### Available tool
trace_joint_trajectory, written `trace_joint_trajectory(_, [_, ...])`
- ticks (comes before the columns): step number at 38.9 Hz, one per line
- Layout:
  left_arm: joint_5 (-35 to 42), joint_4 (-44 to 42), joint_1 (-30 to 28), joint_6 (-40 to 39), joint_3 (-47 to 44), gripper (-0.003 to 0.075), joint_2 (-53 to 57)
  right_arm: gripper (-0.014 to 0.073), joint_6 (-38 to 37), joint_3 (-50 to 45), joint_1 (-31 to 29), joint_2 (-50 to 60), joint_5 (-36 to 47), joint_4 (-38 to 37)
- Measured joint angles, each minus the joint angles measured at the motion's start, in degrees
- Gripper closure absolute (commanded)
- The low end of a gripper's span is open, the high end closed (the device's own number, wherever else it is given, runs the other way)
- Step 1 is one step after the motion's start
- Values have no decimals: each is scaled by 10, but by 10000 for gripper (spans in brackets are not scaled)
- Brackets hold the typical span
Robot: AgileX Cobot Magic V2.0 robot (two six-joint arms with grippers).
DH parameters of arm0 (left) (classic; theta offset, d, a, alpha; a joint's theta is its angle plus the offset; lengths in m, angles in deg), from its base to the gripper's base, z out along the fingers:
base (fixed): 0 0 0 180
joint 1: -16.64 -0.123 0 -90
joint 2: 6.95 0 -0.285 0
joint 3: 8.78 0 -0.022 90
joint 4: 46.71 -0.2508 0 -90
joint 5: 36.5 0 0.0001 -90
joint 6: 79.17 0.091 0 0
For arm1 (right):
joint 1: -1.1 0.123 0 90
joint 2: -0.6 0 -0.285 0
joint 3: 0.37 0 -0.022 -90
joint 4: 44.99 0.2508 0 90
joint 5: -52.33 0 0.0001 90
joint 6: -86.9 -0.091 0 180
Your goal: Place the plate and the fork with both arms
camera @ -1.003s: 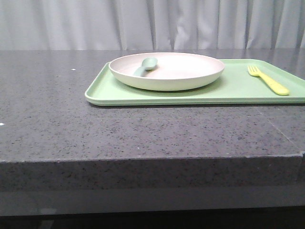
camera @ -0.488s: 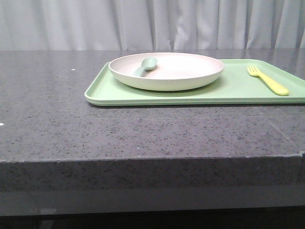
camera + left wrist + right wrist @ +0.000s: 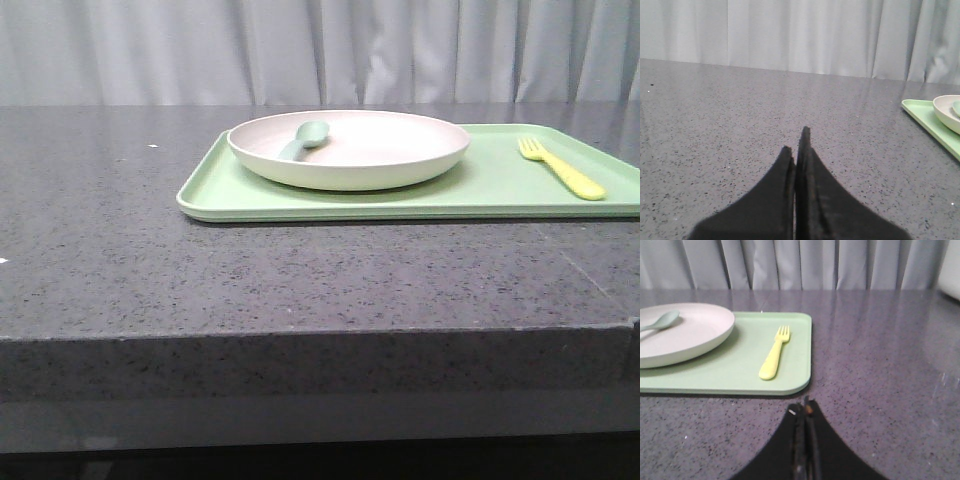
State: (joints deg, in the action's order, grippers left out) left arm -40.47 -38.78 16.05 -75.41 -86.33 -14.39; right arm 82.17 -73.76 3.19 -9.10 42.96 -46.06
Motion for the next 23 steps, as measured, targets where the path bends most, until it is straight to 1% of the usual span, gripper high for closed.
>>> trace_joint_trajectory(5, [0,0,0,0,0,738,0,661,0,-44,-11,23,58,0])
trace_joint_trajectory(9, [1,0,0,0,0,738,0,661,0,-53,-12,25,94,0])
trace_joint_trajectory(23, [1,0,0,0,0,738,0,661,0,-54,-13,26,103,0])
